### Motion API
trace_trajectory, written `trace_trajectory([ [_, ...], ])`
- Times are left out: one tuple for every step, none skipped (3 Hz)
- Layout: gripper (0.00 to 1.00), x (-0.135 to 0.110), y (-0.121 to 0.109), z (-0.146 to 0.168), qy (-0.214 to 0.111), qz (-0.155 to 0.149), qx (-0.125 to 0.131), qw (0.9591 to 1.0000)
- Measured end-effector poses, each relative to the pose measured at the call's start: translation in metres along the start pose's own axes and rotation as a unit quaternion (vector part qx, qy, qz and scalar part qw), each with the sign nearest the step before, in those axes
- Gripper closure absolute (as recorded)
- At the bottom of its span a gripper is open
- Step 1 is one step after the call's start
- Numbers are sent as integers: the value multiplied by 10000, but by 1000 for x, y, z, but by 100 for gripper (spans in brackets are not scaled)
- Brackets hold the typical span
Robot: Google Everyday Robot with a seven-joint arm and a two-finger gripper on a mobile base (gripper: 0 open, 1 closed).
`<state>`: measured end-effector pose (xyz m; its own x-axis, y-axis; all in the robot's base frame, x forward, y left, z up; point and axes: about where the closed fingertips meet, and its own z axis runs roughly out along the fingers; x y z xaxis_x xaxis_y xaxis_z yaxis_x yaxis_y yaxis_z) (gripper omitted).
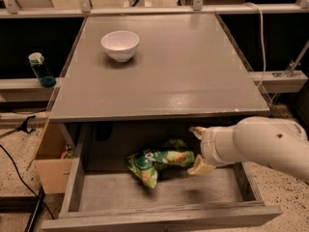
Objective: Place green rice chip bag into top drawer
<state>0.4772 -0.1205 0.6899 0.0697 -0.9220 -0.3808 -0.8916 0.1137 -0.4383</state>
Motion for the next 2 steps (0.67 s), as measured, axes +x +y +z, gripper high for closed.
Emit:
trace_trajectory([
  [50, 12, 0, -23, 0, 155, 56, 9999],
  [73, 26, -2, -53, 167, 302, 133, 9993],
])
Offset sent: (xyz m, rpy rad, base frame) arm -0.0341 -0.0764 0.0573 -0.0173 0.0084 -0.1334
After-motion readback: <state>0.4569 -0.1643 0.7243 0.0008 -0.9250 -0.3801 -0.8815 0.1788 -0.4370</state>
